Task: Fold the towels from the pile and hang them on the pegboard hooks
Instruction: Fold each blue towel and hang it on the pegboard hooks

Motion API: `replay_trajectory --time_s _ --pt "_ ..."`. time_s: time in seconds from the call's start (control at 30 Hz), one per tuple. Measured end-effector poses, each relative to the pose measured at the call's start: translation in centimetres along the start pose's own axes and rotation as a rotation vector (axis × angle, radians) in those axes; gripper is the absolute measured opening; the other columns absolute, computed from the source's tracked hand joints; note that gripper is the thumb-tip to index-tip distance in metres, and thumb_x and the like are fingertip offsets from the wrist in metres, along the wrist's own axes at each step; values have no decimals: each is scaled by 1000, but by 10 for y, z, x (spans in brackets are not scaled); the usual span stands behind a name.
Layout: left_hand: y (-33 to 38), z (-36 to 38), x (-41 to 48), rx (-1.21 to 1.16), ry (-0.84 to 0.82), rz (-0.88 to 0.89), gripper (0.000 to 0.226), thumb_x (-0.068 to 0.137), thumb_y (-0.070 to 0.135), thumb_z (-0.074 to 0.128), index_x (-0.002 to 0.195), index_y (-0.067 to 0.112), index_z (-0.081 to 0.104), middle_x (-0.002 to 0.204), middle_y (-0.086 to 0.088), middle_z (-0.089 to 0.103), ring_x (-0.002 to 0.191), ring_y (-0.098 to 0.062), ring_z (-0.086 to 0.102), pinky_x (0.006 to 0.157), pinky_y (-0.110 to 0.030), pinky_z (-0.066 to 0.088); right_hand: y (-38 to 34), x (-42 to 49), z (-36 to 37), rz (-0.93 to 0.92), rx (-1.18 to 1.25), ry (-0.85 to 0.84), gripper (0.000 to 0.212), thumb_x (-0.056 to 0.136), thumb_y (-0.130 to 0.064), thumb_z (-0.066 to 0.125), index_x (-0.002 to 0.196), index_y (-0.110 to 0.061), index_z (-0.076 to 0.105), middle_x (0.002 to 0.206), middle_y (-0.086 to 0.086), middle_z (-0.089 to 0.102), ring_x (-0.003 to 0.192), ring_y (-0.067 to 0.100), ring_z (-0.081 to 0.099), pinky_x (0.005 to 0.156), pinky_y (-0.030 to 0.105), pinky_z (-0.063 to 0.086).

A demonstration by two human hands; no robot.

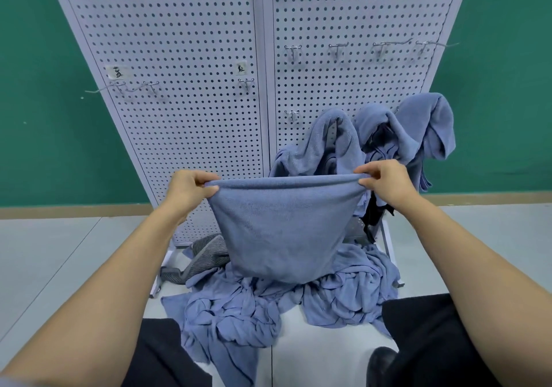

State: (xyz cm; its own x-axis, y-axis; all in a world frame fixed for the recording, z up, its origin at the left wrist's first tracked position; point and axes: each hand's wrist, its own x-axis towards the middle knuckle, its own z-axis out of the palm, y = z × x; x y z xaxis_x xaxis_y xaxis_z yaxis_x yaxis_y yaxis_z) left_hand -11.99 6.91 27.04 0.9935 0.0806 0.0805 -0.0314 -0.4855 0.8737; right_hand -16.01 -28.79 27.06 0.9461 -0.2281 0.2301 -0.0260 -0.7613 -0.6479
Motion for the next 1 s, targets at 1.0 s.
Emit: replay_trajectory --time_s 1.0 --pt "68 70 -42 -542 -123 -65 14 89 19 66 95 8 71 86 -3 73 69 -8 69 63 -21 57 -110 -35 43 164 927 -201 15 88 -19 68 84 -6 61 70 5 60 58 12 57 65 24 57"
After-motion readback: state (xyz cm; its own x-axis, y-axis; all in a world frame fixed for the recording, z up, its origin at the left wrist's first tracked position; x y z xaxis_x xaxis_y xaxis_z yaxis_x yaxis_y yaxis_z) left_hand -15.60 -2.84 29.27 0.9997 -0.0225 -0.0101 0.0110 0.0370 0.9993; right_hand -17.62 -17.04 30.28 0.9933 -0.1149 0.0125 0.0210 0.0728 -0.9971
